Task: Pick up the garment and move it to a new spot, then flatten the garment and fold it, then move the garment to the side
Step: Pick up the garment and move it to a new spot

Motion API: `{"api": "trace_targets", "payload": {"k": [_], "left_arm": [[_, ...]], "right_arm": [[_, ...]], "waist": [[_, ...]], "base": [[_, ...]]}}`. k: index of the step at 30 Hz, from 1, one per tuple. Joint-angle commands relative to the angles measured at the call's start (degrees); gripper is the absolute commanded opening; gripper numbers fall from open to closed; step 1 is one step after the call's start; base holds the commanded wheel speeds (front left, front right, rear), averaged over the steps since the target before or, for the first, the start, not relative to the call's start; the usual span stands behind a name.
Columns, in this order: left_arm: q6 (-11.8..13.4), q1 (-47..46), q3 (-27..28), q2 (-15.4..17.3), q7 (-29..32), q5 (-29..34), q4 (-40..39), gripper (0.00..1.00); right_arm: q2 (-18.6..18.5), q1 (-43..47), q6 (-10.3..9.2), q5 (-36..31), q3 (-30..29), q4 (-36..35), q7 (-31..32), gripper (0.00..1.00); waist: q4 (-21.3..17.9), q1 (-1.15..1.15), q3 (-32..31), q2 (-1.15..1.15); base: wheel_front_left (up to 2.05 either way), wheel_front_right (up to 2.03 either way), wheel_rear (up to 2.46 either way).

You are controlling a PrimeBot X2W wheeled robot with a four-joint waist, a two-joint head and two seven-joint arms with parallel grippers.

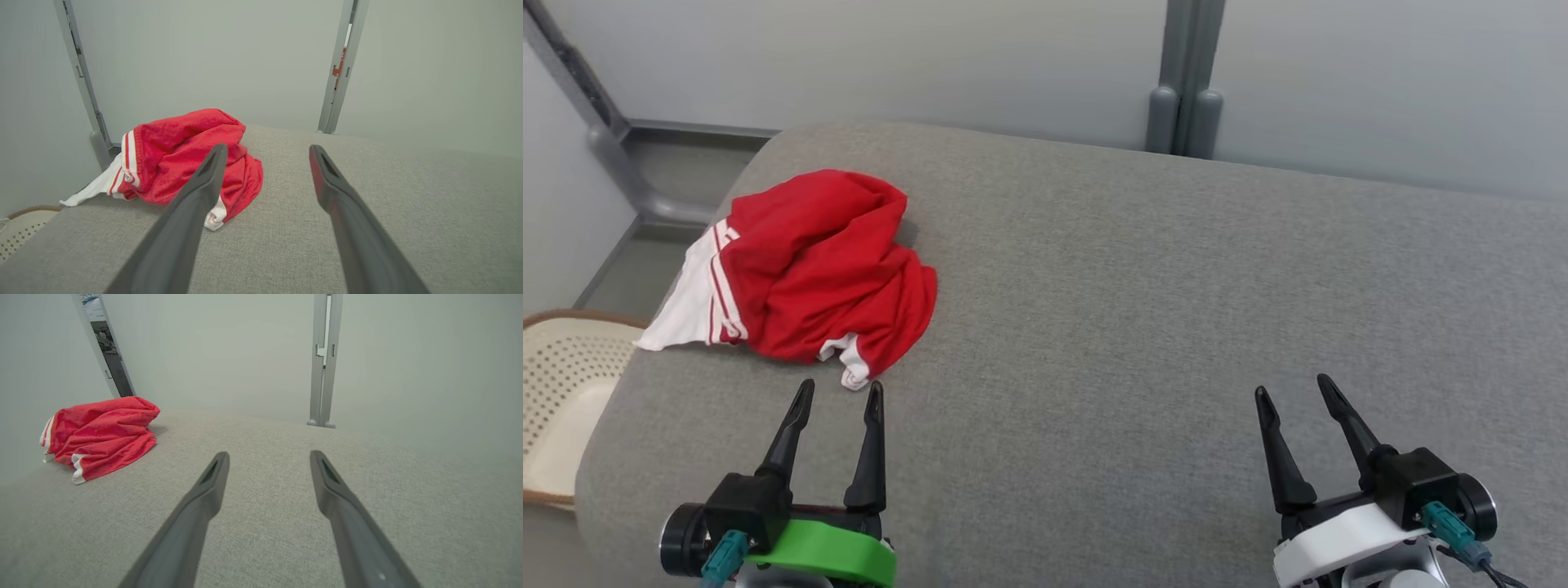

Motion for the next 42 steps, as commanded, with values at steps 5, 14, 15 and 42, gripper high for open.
{"api": "trace_targets", "payload": {"k": [5, 14, 15, 42], "left_arm": [[-0.2, 0.2, 0.5, 0.3, 0.0, -0.5, -0.5, 1.00], [-0.2, 1.2, 1.6, 0.3, 0.0, -0.2, -0.8, 1.00], [-0.2, 1.3, 1.7, 0.3, 0.0, -0.1, -0.8, 1.00], [-0.2, -4.9, 5.7, 0.3, 0.0, -0.9, -2.9, 1.00]], "right_arm": [[-0.2, -0.9, -0.01, -0.3, 0.4, -0.1, -0.2, 1.00], [-0.2, 0.1, -0.01, 0.4, 1.4, 0.1, -0.2, 1.00], [-0.2, 0.3, -0.01, 0.5, 1.5, 0.1, -0.2, 1.00], [-0.2, -2.5, -0.01, -2.6, 2.5, 0.4, -0.2, 1.00]], "waist": [[7.8, 0.00, 0.6, 0.00], [12.6, 0.00, -0.5, 0.00], [13.0, 0.00, -0.6, 0.00], [13.0, 0.00, 5.4, 0.00]], "base": [[0.00, 0.00, 0.00], [0.00, 0.00, 0.00], [0.00, 0.00, 0.00], [0.00, 0.00, 0.00]]}}
